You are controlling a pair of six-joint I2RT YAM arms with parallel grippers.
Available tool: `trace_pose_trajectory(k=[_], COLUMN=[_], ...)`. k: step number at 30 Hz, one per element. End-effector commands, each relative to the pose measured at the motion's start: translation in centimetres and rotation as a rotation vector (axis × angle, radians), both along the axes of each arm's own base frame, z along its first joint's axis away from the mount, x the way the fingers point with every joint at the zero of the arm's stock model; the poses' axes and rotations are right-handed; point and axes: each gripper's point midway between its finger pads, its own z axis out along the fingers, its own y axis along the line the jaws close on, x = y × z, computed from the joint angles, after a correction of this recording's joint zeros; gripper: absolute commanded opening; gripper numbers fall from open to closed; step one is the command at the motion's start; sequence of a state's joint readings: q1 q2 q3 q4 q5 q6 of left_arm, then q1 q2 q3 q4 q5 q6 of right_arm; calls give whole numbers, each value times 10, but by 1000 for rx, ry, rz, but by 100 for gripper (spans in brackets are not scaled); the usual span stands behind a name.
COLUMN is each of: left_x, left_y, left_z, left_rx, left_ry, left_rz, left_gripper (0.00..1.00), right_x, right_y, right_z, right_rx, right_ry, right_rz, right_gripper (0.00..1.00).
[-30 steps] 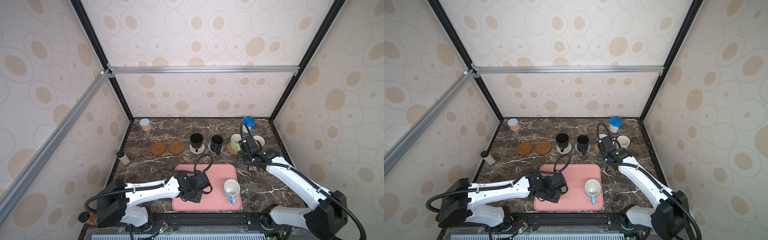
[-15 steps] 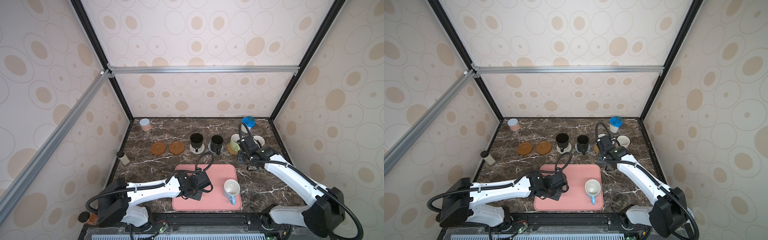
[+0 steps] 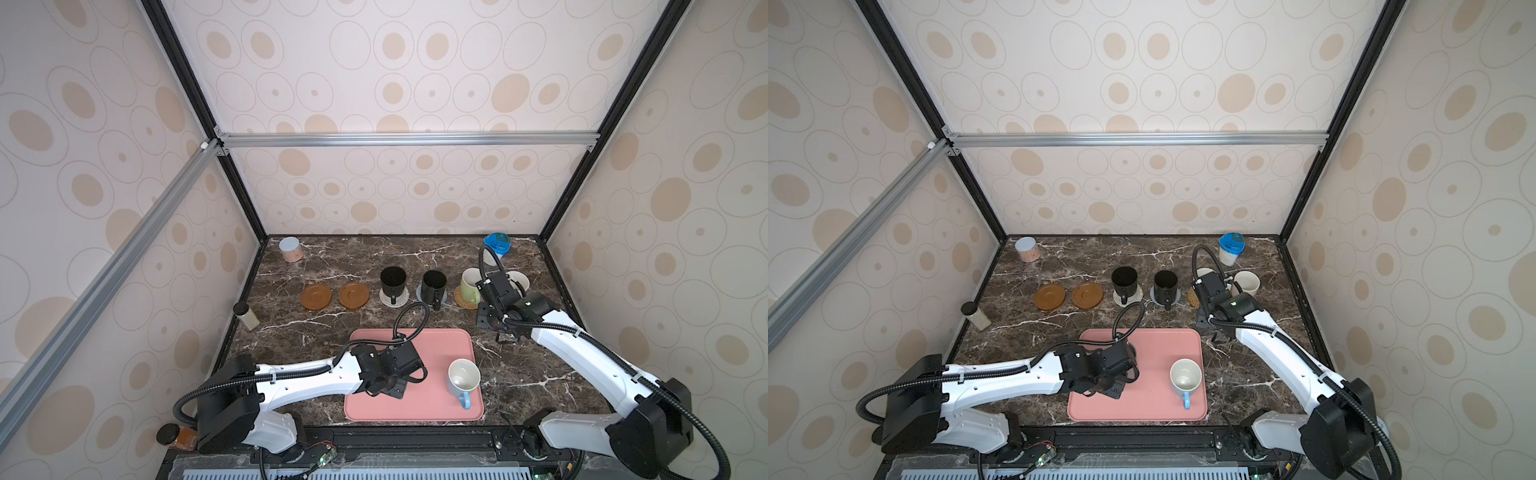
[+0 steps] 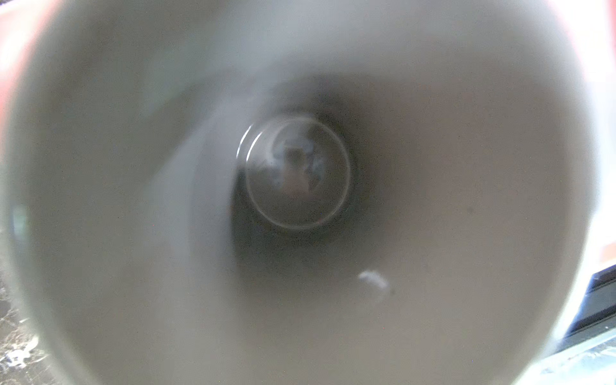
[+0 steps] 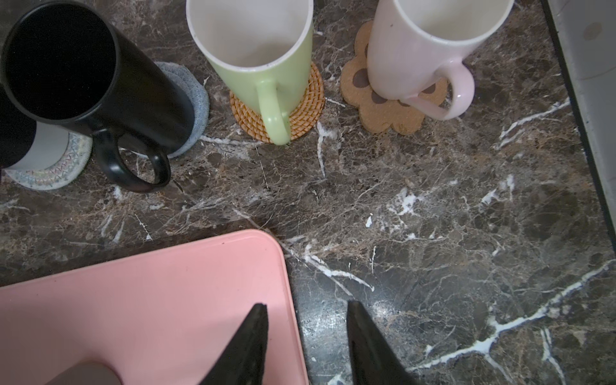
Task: Place cups on coasters
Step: Pick up the cup from the tray.
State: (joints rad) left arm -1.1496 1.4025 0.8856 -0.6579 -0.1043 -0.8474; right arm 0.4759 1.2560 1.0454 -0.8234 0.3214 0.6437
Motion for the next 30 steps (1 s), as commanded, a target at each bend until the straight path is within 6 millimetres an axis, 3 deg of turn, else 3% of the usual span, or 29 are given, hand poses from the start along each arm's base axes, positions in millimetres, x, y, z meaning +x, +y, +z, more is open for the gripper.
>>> trace_pose_trajectory(k=[1,18,30], left_x=[16,28,37], left_y=[-9,-19,-11], left_z=[18,26,32], left_rx=[-61,-169,-152], left_ry=[-82,-121,-160], left_rz=[9,65,91], left_gripper=[9,8,8], right_x=[-2,-1,0], right_y=[-3,2,7], right_z=[12,25,13], right_rx=[13,53,75], right_ry=[-17,-56,-29], right_rz=[-17,1,-3], right_gripper=[43,43,43])
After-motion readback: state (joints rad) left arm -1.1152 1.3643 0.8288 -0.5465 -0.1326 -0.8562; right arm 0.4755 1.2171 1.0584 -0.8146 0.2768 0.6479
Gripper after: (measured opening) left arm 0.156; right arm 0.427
